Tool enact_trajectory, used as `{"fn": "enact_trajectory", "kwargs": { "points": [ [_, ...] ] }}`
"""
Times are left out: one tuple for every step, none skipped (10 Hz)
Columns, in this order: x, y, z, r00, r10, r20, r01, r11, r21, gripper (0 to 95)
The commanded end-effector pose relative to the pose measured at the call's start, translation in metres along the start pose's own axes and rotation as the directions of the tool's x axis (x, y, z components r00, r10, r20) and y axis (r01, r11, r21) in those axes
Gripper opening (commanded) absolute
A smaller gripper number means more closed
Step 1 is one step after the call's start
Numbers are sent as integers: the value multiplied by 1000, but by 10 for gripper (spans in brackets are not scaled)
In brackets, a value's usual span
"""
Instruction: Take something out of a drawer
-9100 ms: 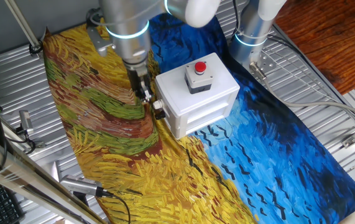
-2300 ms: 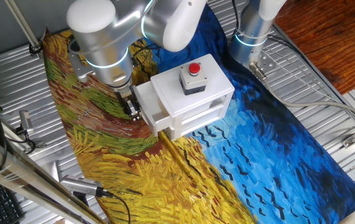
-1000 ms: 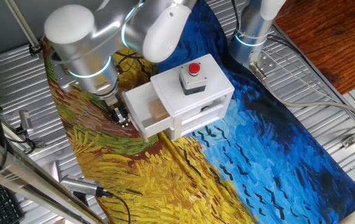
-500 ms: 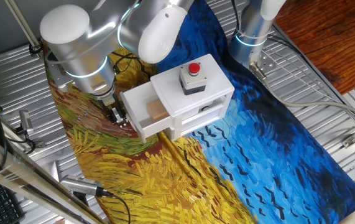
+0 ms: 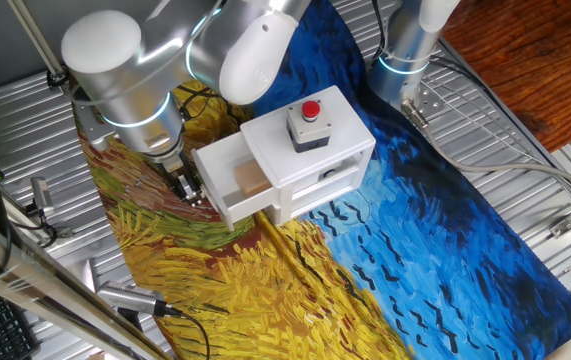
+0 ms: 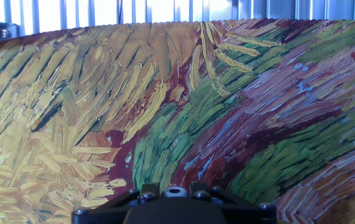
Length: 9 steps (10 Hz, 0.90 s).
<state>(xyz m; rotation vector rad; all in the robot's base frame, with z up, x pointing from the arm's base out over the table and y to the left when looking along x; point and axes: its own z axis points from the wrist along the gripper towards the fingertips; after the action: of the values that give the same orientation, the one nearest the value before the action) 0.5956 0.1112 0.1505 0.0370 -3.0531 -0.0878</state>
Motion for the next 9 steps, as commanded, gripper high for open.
{"fn": "enact_trajectory", "kwargs": {
  "points": [
    [0, 0, 0, 1000, -3, 0, 3, 1000, 1, 0],
    [0, 0, 0, 1000, -8, 5, 8, 1000, -1, 0],
    [0, 0, -1, 1000, -14, 5, 14, 1000, 1, 0],
    [0, 0, -2, 1000, -27, 5, 27, 1000, 0, 0],
    [0, 0, -2, 1000, -28, 5, 28, 1000, 0, 190],
    [0, 0, -2, 1000, -28, 5, 28, 1000, 0, 190],
    [0, 0, -2, 1000, -28, 5, 28, 1000, 0, 190],
    [0, 0, -2, 1000, -28, 5, 28, 1000, 0, 190],
    [0, 0, -2, 1000, -28, 5, 28, 1000, 0, 190]
  ]
}}
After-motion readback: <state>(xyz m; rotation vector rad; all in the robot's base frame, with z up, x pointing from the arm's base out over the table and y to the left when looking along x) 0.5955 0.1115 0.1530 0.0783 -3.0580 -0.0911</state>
